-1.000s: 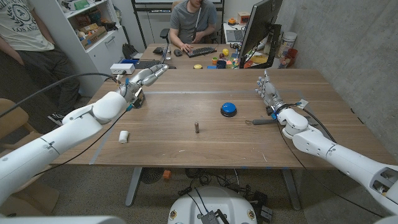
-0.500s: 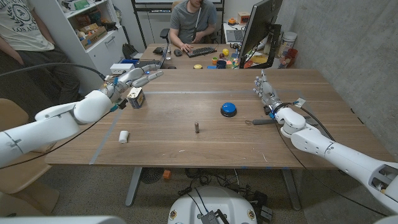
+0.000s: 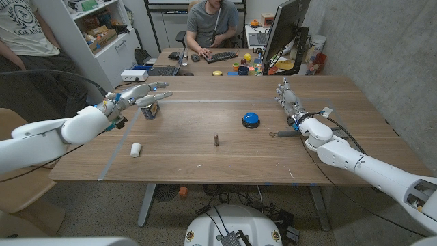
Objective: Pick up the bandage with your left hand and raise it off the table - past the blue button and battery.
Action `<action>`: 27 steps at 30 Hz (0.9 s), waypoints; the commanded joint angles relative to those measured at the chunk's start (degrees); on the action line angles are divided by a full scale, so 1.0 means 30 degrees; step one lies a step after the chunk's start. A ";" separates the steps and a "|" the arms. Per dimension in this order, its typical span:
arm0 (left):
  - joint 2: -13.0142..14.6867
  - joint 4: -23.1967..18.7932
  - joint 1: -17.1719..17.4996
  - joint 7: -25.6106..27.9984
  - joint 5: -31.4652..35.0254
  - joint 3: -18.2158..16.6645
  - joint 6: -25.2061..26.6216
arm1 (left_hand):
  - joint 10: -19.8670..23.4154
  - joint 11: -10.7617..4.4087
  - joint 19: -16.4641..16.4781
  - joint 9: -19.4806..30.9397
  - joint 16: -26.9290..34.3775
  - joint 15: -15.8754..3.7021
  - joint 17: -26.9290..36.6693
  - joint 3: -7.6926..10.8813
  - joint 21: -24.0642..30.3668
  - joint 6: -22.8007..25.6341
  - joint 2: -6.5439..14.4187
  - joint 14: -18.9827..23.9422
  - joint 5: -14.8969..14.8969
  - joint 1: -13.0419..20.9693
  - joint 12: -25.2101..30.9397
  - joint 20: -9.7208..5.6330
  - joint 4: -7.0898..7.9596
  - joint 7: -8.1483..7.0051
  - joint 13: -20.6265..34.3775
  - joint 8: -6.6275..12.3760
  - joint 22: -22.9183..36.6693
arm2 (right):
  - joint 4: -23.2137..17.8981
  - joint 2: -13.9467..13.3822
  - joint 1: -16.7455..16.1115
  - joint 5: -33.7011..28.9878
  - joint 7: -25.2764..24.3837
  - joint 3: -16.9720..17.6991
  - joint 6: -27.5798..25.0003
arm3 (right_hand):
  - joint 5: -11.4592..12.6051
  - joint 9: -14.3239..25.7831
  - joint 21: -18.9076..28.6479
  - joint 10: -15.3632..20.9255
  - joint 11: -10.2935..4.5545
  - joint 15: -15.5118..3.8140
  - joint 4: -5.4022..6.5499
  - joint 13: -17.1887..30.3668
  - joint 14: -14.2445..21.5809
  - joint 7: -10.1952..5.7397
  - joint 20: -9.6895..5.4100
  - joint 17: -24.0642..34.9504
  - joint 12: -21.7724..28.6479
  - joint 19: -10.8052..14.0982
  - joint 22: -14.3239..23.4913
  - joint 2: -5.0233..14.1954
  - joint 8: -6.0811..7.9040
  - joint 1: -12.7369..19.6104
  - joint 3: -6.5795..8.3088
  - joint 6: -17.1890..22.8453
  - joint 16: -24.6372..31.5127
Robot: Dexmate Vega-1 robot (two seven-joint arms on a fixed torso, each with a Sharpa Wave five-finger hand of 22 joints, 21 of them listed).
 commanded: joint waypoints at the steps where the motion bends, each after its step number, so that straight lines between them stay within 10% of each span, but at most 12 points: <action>1: -0.6026 -0.0196 0.3077 -0.4496 0.3887 -0.4898 0.0486 | 0.0721 -0.0141 0.0310 0.0072 0.0357 -0.0135 0.0185 -0.0376 0.0153 0.0383 -0.0481 0.0692 -0.0207 -0.0438 0.0335 0.0234 0.0152 -0.0127 0.0124 0.0100 0.0077 | -0.0365 -0.0247 -0.0004 -0.0156 -0.0770 -0.0324 -0.0010 | 0.0096 0.0069 0.0170 -0.0049 0.0095 0.0026 0.0008 0.0033 -0.0731 0.0044 0.0003 0.0091 0.0127 -0.0191 0.0097 0.0458 0.0079 -0.0024 -0.0072 -0.0121 0.0138; 13: -1.0451 -0.1083 0.3860 -0.7645 0.7415 -0.7270 0.0537 | 0.0954 -0.0160 0.0504 0.0104 0.0430 -0.0120 0.0282 -0.1000 0.0188 0.0537 -0.1192 0.0890 -0.0253 -0.1266 0.0395 0.0274 0.0458 -0.0148 0.0225 0.0095 0.0095 | -0.0217 -0.0173 0.0364 -0.0146 -0.0743 -0.0674 -0.0228 | 0.0095 0.0068 0.0177 -0.0059 0.0086 0.0005 0.0005 0.0032 -0.0730 0.0031 0.0009 0.0090 0.0129 -0.0192 0.0097 0.0456 0.0087 -0.0022 -0.0063 -0.0115 0.0144; 27: -1.3225 -0.1223 0.4640 -0.9277 0.9376 -0.8531 0.0050 | 0.0989 -0.0209 0.0611 0.0109 0.0460 -0.0178 0.0310 -0.1084 0.0203 0.0649 -0.1184 0.1010 -0.0231 -0.1419 0.0383 0.0343 0.0549 -0.0180 0.0272 0.0105 0.0101 | 0.0105 0.0114 0.0719 -0.0228 -0.0400 -0.0920 -0.0503 | 0.0094 0.0068 0.0185 -0.0062 0.0080 0.0032 0.0002 0.0032 -0.0732 0.0042 0.0019 0.0089 0.0135 -0.0197 0.0098 0.0461 0.0088 -0.0016 -0.0047 -0.0133 0.0151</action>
